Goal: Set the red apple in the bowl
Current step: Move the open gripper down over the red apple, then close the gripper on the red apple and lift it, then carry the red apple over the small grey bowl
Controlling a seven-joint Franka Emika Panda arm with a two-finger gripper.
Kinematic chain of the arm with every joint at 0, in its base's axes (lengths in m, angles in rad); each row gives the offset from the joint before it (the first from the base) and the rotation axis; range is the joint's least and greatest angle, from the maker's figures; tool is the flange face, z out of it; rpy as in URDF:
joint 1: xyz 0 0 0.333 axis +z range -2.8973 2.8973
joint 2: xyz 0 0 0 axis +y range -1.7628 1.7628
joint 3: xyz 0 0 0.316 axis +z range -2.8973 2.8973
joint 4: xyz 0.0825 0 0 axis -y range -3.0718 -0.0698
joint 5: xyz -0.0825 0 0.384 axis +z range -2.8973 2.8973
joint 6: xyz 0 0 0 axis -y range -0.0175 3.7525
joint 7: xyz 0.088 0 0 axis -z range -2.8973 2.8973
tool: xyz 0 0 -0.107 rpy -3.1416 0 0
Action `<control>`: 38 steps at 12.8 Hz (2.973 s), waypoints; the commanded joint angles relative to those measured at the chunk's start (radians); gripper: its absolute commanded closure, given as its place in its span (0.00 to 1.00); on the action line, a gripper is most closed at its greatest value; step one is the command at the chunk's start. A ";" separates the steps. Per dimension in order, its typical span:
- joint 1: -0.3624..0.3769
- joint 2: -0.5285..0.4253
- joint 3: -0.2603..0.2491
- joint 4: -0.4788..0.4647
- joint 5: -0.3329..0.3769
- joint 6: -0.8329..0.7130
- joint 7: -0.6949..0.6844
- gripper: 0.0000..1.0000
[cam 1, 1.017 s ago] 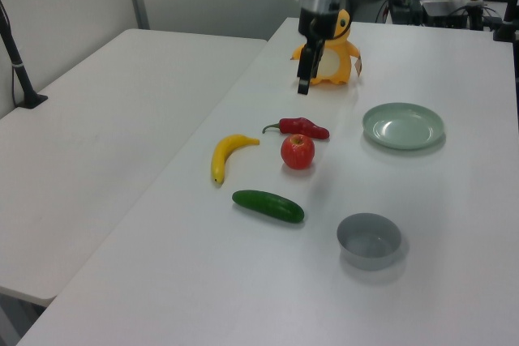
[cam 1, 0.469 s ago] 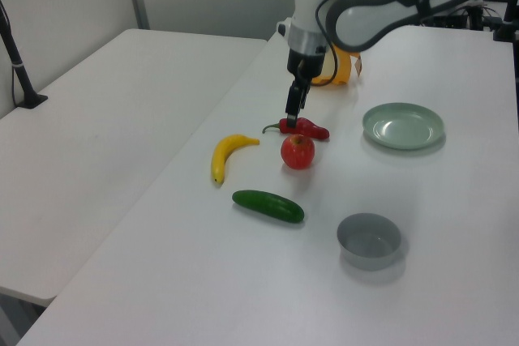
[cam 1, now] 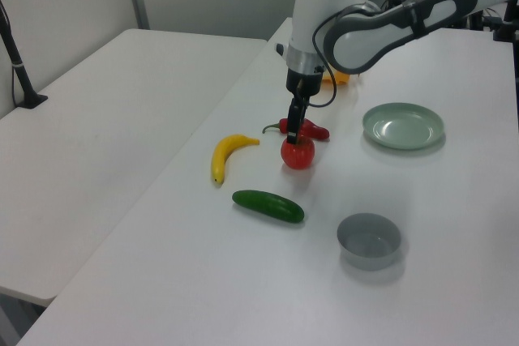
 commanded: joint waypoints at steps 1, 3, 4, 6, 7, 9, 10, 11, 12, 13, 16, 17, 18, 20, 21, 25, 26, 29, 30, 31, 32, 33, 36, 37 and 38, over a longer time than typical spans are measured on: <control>0.006 -0.006 0.013 -0.055 -0.048 0.060 0.027 0.00; 0.006 0.002 0.015 -0.066 -0.068 0.063 0.029 0.00; 0.004 0.006 0.015 -0.066 -0.076 0.063 0.029 0.00; -0.004 0.014 0.030 -0.071 -0.082 0.063 0.029 0.11; -0.010 0.014 0.048 -0.071 -0.085 0.063 0.029 0.30; -0.010 0.014 0.050 -0.071 -0.091 0.063 0.027 0.70; -0.011 0.008 0.050 -0.071 -0.091 0.056 0.024 0.78; -0.014 -0.004 0.050 -0.069 -0.090 0.050 0.027 0.78; -0.014 -0.032 0.050 -0.072 -0.088 0.044 0.029 0.78; -0.014 -0.047 0.052 -0.071 -0.088 0.024 0.030 0.78; -0.007 -0.163 0.052 -0.074 -0.082 -0.105 0.033 0.78; -0.002 -0.193 0.052 -0.072 -0.079 -0.155 0.032 0.78; 0.006 -0.245 0.052 -0.074 -0.076 -0.217 0.033 0.78; 0.012 -0.348 0.055 -0.121 -0.073 -0.297 0.036 0.78; 0.025 -0.388 0.059 -0.143 -0.073 -0.324 0.045 0.78; 0.084 -0.536 0.061 -0.236 -0.064 -0.435 0.093 0.77; 0.102 -0.573 0.076 -0.274 -0.042 -0.447 0.117 0.77; 0.133 -0.595 0.168 -0.336 -0.034 -0.460 0.200 0.77; 0.150 -0.592 0.174 -0.353 -0.036 -0.454 0.217 0.77; 0.180 -0.581 0.176 -0.374 -0.034 -0.447 0.226 0.77; 0.200 -0.552 0.185 -0.378 -0.034 -0.425 0.237 0.77; 0.203 -0.522 0.213 -0.381 -0.036 -0.399 0.277 0.76; 0.204 -0.460 0.236 -0.425 -0.041 -0.264 0.302 0.76; 0.204 -0.434 0.243 -0.430 -0.047 -0.212 0.302 0.76; 0.204 -0.423 0.245 -0.430 -0.050 -0.181 0.302 0.76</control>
